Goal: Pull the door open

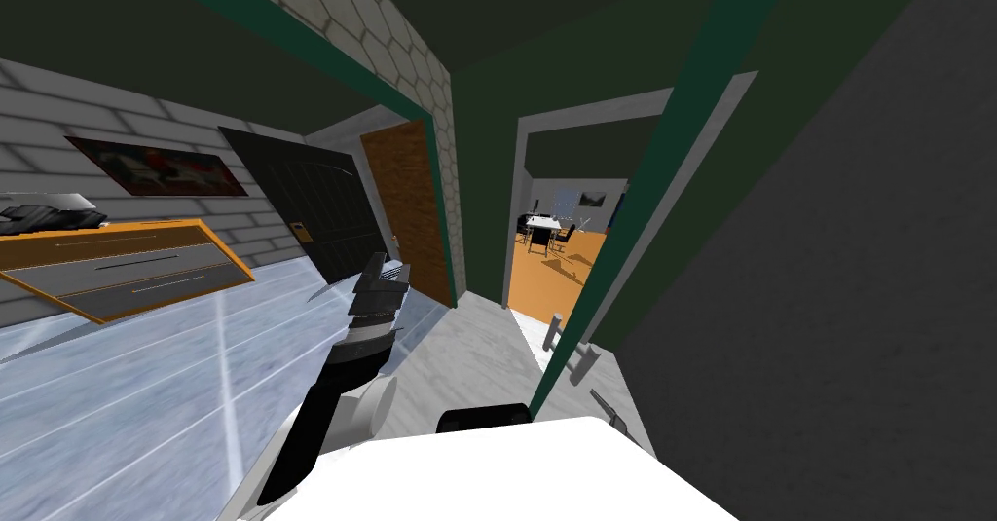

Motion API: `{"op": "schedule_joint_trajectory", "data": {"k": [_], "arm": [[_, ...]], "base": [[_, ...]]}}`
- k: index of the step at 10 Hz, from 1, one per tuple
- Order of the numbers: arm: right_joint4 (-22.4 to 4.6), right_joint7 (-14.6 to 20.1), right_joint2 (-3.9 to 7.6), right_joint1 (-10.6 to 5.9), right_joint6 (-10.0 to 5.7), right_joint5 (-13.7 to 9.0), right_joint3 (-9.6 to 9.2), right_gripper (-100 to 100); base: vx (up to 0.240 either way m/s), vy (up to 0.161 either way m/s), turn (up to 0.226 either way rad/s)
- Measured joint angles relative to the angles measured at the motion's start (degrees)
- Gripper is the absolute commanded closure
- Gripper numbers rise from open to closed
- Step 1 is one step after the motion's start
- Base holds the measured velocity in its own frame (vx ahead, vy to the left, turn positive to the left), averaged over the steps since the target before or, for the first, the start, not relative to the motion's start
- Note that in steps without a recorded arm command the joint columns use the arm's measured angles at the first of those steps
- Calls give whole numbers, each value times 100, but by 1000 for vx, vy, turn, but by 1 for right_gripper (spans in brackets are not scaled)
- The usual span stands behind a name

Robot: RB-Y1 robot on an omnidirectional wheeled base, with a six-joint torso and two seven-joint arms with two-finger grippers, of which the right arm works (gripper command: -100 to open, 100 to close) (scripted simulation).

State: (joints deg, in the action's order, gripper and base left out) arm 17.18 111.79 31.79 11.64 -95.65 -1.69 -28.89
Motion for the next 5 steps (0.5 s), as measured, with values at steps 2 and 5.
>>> {"op": "schedule_joint_trajectory", "data": {"k": [2, 5], "arm": [[135, -5, 32, 27, 188, 15, -6, -100], [-92, 1, -1, -82, 33, 46, -37, -100]], "base": [[22, 24, -135], [-75, -53, 41]]}}
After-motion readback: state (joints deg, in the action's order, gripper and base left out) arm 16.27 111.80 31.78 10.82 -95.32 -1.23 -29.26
